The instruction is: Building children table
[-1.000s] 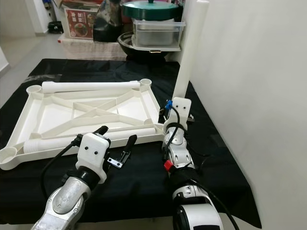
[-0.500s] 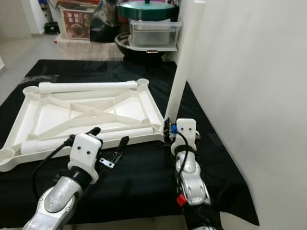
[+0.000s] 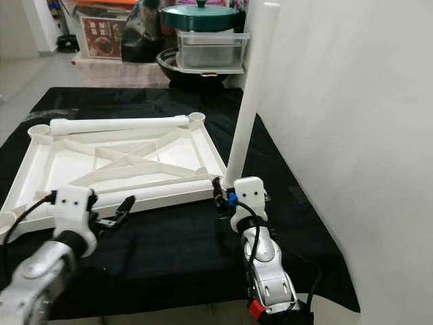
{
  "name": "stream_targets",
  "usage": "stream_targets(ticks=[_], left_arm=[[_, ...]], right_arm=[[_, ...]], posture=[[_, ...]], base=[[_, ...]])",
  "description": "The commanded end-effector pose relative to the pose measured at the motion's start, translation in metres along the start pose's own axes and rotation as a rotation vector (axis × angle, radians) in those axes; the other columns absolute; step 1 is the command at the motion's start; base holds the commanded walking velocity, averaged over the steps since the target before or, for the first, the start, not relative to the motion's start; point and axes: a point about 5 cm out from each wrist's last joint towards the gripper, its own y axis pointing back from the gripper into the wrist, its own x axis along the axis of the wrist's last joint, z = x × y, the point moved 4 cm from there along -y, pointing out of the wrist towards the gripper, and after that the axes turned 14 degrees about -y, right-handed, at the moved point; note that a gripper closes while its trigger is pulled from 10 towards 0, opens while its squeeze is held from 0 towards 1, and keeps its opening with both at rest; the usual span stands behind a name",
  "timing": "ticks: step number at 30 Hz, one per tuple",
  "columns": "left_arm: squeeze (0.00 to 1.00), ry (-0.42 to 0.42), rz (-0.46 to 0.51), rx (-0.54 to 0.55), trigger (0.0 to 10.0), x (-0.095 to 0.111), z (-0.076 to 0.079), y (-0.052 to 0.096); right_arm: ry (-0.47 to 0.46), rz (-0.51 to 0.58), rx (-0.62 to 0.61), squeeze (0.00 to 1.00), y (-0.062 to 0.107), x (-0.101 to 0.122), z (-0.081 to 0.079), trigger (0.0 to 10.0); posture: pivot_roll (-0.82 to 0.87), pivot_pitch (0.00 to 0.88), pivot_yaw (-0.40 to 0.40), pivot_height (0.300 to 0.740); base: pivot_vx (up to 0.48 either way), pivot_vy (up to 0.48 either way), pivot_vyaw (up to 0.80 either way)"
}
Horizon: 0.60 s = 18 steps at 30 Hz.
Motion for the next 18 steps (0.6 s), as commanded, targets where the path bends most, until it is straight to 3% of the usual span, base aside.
stream_targets(ticks=[1,4,6,10,13,18], left_arm=[[0.0,0.031,-0.013,0.001,10.0,-0.001,-0.006,0.0],[0.0,0.018,0.017,0.028,10.0,0.006,-0.006,-0.001],[0.0,-0.011,0.076,0.025,10.0,0.017,0.009,0.001],[0.0,-0.009,0.119,0.023,10.0,0.027,0.022,0.002],[0.0,-0.002,0.123,0.019,10.0,0.028,0.025,0.002],[0.0,-0.035,0.115,0.0,10.0,0.027,0.027,0.002]], right_arm=[[-0.029,-0.011,0.027,0.0,0.002,-0.001,-0.006,10.0],[-0.035,-0.009,0.043,0.0,0.001,0.0,-0.008,10.0],[-0.038,0.0,0.035,0.0,0.001,0.001,-0.009,10.0],[-0.038,0.001,0.027,0.0,0.002,0.0,-0.011,10.0],[-0.044,-0.003,0.025,0.0,0.003,-0.001,-0.013,10.0],[-0.049,-0.002,0.03,0.0,0.002,-0.001,-0.015,10.0]], posture=[[0.1,0.0,-0.058,0.74],[0.1,0.0,-0.058,0.74],[0.1,0.0,-0.059,0.74],[0.1,0.0,-0.059,0.74],[0.1,0.0,-0.058,0.74],[0.1,0.0,-0.057,0.74]], base=[[0.0,0.0,0.0],[0.0,0.0,0.0],[0.0,0.0,0.0],[0.0,0.0,0.0],[0.0,0.0,0.0],[0.0,0.333,0.0]])
